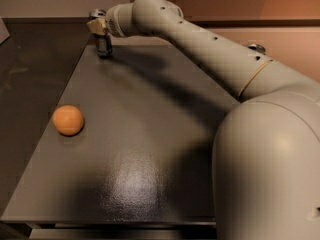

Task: Knock redbull can over

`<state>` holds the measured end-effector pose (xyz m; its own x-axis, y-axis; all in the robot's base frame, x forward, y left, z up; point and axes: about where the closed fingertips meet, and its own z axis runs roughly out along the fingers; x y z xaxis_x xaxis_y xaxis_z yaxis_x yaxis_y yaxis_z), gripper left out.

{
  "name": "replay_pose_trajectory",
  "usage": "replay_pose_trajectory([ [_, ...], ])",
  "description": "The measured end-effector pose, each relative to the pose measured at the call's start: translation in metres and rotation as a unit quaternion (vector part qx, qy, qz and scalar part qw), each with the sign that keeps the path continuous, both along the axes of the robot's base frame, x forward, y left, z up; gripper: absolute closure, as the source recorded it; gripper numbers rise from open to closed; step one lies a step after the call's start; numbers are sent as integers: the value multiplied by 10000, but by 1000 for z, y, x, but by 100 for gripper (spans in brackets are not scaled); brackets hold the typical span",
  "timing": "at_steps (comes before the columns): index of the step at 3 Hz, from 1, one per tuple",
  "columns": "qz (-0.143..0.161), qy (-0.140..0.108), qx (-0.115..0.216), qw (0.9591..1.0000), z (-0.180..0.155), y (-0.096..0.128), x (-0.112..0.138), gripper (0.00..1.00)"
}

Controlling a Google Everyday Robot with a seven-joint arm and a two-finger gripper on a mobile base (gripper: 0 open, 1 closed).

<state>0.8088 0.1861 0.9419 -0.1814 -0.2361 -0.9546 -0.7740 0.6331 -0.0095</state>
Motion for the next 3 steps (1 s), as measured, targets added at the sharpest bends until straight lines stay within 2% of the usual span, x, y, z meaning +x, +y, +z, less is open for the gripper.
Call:
replay_pose_trajectory([
  [1,10,-54,-61,10000,21,-12,-23,100],
  [2,51,23,-331,9994,38,-29,-50,100],
  [3,66,204,-642,9977,41,-49,-76,100],
])
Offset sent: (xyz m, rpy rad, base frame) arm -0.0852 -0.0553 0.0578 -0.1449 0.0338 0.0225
